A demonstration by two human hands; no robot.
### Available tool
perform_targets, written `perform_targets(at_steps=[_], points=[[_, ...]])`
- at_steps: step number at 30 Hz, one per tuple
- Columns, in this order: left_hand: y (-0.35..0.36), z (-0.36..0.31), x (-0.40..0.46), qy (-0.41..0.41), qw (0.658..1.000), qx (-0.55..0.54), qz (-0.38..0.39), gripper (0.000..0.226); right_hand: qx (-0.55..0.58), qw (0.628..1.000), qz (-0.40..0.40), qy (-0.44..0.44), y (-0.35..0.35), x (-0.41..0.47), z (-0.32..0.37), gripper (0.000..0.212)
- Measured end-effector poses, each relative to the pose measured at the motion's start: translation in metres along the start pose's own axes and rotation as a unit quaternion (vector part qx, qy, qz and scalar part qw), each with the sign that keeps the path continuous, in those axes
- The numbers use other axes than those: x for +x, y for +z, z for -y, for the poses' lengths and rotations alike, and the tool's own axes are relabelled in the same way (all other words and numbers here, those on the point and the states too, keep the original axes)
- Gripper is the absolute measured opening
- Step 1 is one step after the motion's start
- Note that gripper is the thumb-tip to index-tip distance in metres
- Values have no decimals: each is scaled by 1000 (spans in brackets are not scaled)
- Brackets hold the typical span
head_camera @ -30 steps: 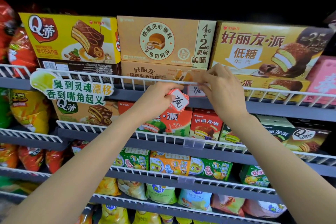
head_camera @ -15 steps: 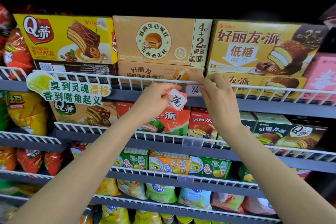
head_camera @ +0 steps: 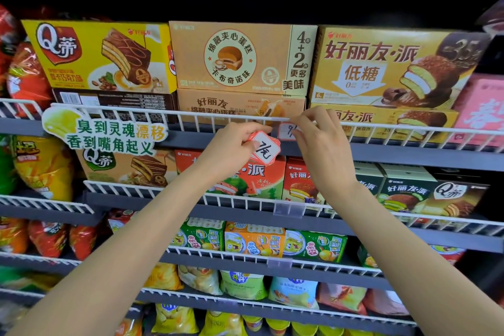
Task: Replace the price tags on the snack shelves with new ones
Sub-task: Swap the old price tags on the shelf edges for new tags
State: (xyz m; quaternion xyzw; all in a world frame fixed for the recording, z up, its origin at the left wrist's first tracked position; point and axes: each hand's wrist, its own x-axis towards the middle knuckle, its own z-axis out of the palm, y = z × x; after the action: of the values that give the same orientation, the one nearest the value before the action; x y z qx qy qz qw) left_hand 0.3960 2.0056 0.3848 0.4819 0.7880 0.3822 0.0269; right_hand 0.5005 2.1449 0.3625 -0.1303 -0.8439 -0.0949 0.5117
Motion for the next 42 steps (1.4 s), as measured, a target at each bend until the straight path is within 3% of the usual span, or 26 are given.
perform_targets(at_steps=[7, 16, 19, 25, 31, 35, 42], points=[[-1, -2, -2, -3, 1000, -10, 7, 37, -64, 998, 4, -15, 1, 1, -1, 25], [-2, -4, -1, -6, 1000, -9, 13, 37, 15, 1000, 3, 18, -2, 8, 3, 11], [-2, -4, 0, -8, 1000, -14, 15, 37, 28, 999, 17, 28, -5, 12, 3, 15], [-2, -5, 1, -11, 1000, -24, 17, 37, 79, 992, 54, 80, -13, 19, 0, 25], [-2, -4, 0, -12, 999, -30, 8, 38, 132, 964, 43, 229, -20, -5, -4, 15], [-1, -4, 0, -11, 1000, -21, 1, 38, 131, 953, 88, 259, -16, -11, -2, 23], [0, -3, -1, -12, 1000, -14, 5, 38, 172, 934, 89, 300, -14, -9, 6, 24]])
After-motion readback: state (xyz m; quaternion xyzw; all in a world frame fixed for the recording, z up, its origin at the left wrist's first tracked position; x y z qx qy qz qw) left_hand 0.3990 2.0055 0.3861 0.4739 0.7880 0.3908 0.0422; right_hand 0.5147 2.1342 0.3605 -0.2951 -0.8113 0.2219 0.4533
